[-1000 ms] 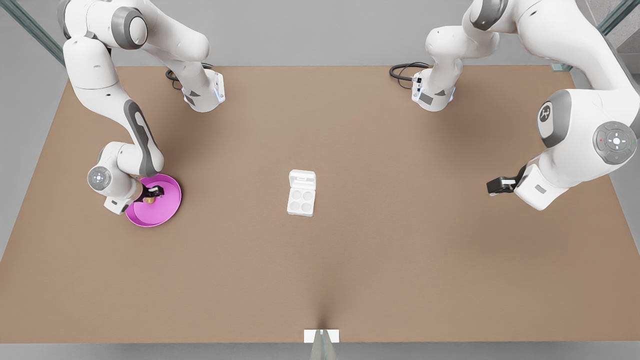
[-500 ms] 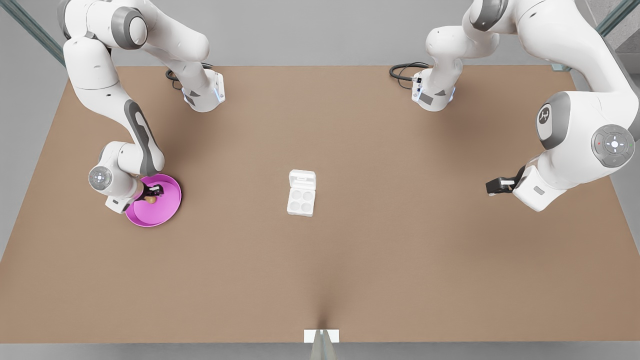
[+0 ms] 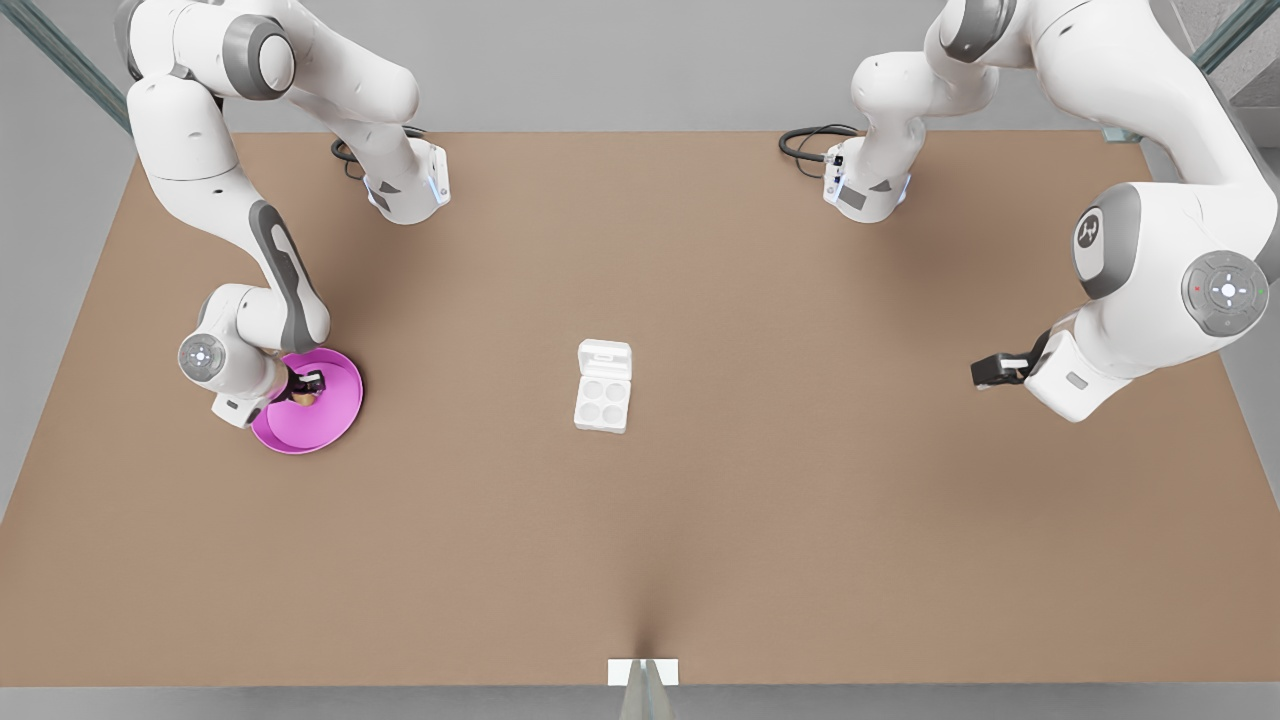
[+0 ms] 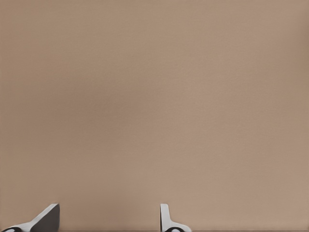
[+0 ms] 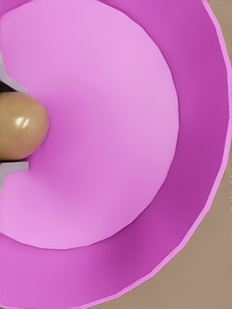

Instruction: Pack egg into the box and close the box lid

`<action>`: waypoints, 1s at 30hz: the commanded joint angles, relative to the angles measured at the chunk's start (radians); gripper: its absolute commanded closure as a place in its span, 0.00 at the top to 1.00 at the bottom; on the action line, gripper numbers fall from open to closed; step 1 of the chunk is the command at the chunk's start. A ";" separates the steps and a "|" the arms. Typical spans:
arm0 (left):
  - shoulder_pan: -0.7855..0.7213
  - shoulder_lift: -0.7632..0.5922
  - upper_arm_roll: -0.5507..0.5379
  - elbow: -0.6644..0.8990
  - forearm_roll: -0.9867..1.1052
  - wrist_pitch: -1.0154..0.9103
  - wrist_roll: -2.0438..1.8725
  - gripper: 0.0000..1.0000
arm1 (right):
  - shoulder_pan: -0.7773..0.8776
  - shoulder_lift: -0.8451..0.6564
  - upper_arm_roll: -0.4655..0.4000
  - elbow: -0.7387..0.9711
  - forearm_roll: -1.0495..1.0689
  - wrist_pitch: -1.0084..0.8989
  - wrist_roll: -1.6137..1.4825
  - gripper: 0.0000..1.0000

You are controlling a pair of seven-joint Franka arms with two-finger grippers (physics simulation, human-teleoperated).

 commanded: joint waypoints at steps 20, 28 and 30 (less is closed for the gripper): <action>-0.002 0.000 0.000 0.000 0.000 -0.006 -0.002 1.00 | 0.000 0.008 0.001 0.003 0.000 0.003 -0.001 0.55; -0.006 0.000 0.000 0.000 0.000 -0.008 -0.002 1.00 | 0.017 -0.008 0.022 0.054 0.009 -0.008 0.004 0.55; -0.006 0.000 0.000 0.000 0.000 -0.008 -0.003 1.00 | 0.021 -0.008 0.094 0.106 0.037 -0.018 0.019 0.55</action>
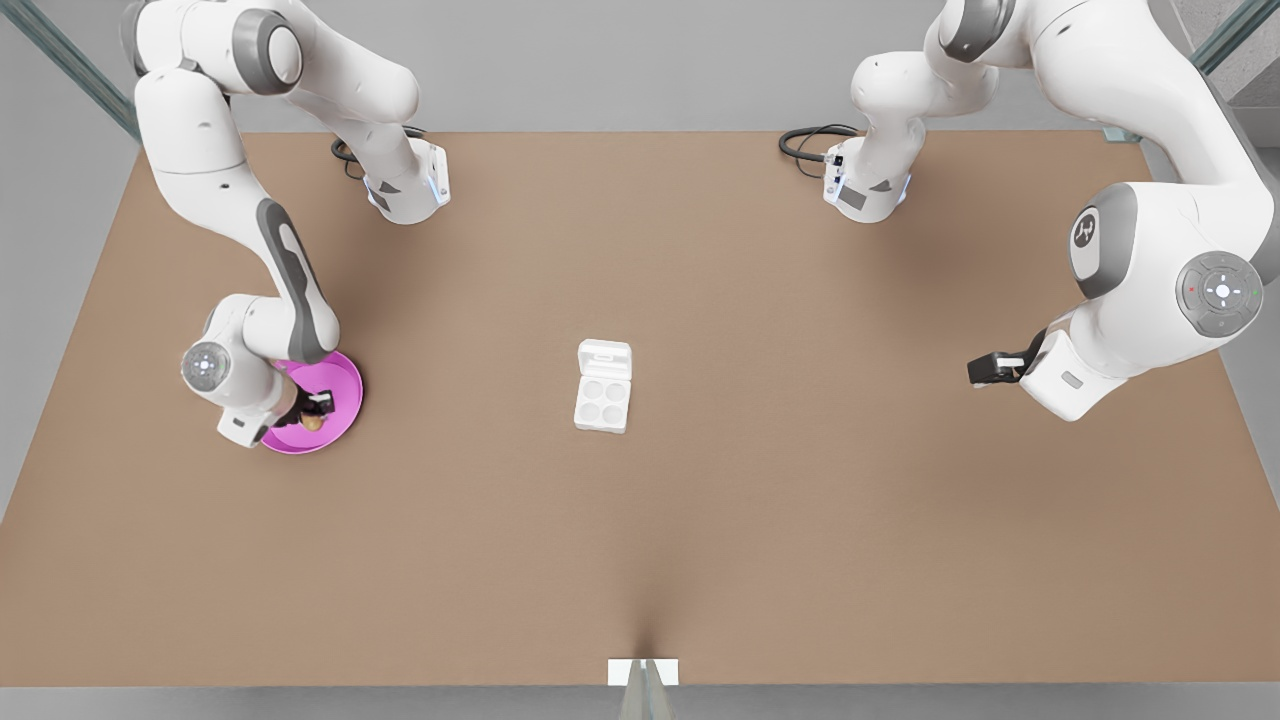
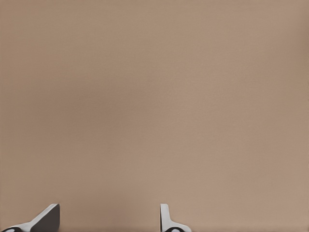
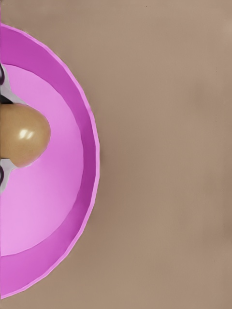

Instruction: Pack egg into the box and close the box lid

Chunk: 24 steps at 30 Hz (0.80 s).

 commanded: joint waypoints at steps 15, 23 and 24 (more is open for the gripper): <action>-0.002 0.000 0.000 0.000 0.000 -0.005 -0.002 1.00 | 0.653 0.149 0.000 0.315 0.328 -0.033 0.495 0.55; -0.002 0.000 0.000 0.000 0.000 -0.006 -0.002 1.00 | 0.720 0.225 0.004 0.393 0.352 -0.018 0.523 0.55; -0.002 0.000 0.000 0.000 0.000 -0.008 -0.002 1.00 | 0.725 0.234 0.004 0.398 0.352 -0.018 0.524 0.56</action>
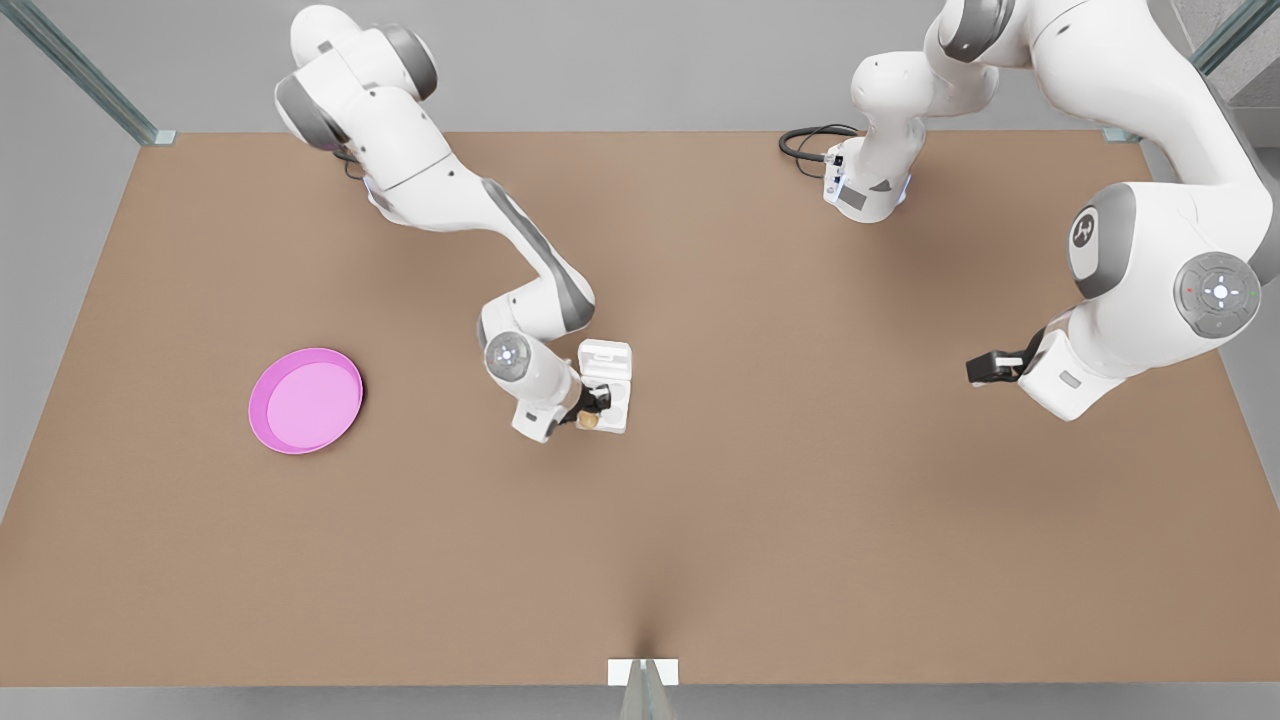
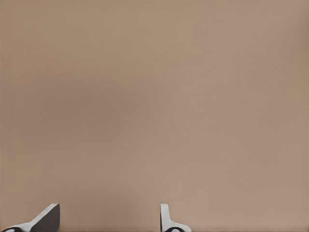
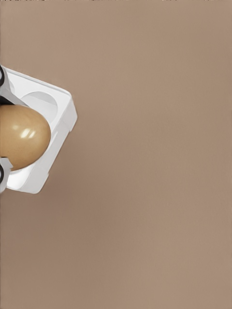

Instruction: Pack egg into the box and close the box lid

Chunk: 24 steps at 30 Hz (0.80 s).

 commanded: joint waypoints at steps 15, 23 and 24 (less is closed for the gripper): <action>-0.015 0.000 0.000 0.000 0.000 -0.025 -0.006 1.00 | 0.046 -0.002 0.008 -0.018 0.011 -0.013 0.029 1.00; -0.298 0.000 -0.002 0.005 -0.015 -0.094 -0.445 0.90 | -0.104 -0.225 -0.154 -0.026 0.017 -0.249 0.011 1.00; -0.363 0.000 -0.003 0.008 -0.067 -0.114 -0.570 0.46 | -0.104 -0.248 -0.271 -0.022 0.016 -0.293 -0.023 1.00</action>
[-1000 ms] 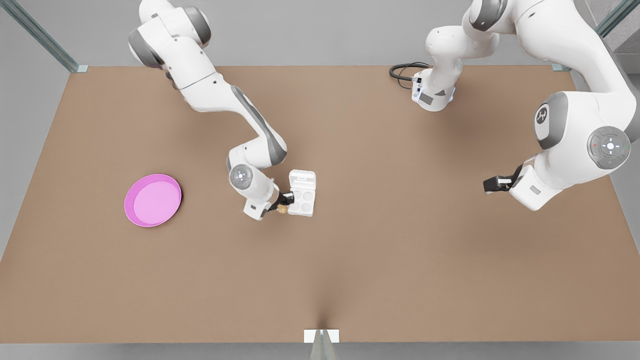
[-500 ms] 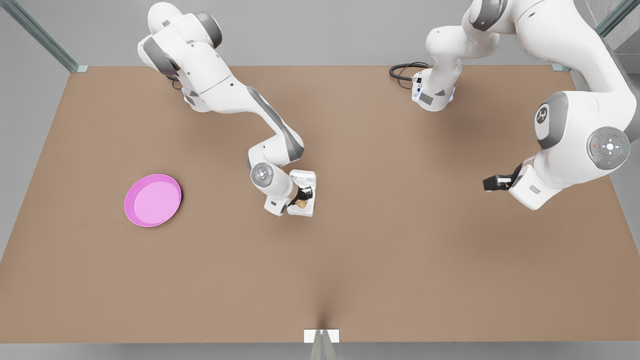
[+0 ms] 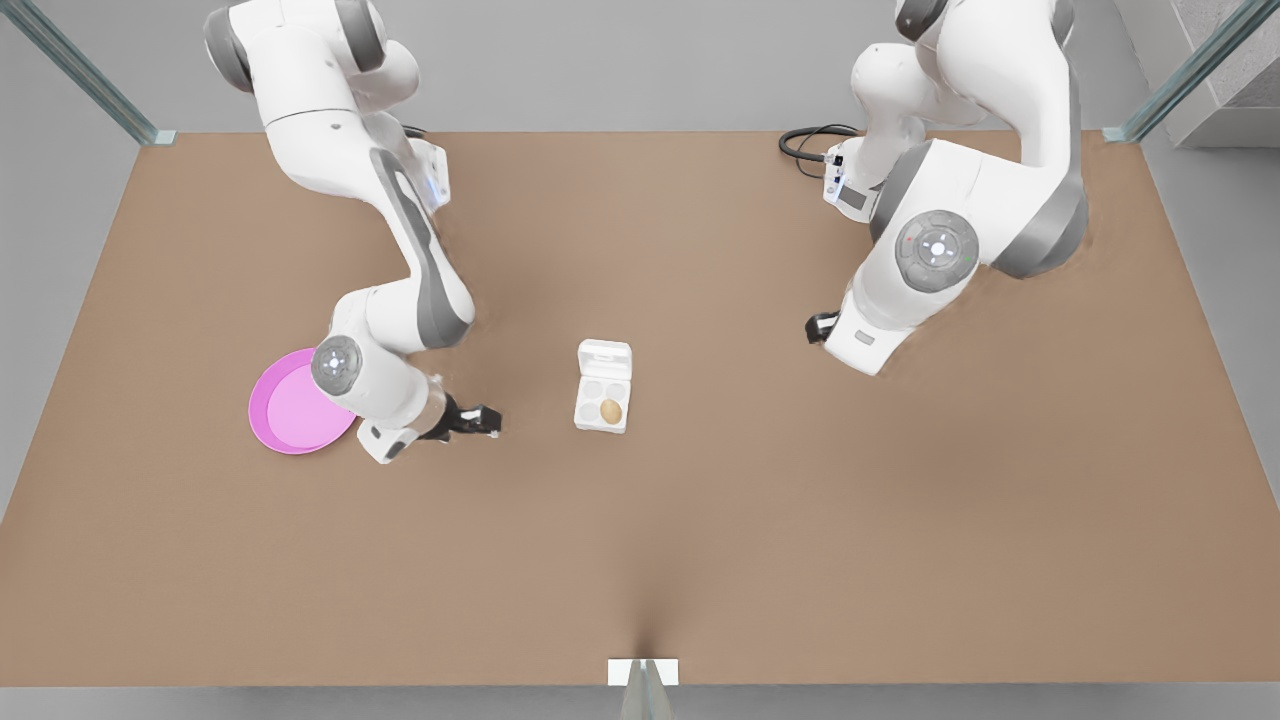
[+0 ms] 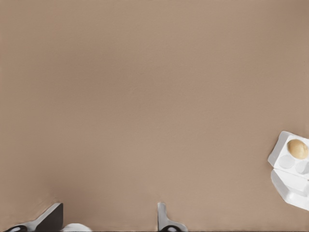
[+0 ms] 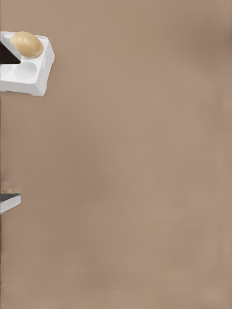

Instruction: Pack egg into the box and close the box lid

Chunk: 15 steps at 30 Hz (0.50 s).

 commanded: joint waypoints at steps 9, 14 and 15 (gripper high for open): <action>-0.320 0.241 -0.112 0.103 -0.217 0.182 -0.372 0.34 | -0.394 -0.121 0.138 0.167 -0.326 -0.302 -0.001 1.00; -0.346 0.366 -0.112 0.103 -0.129 0.261 -0.292 0.34 | -0.415 -0.060 0.129 0.236 -0.324 -0.299 0.005 1.00; -0.348 0.396 -0.112 0.104 -0.105 0.267 -0.271 0.34 | -0.415 -0.051 0.129 0.236 -0.323 -0.293 0.005 1.00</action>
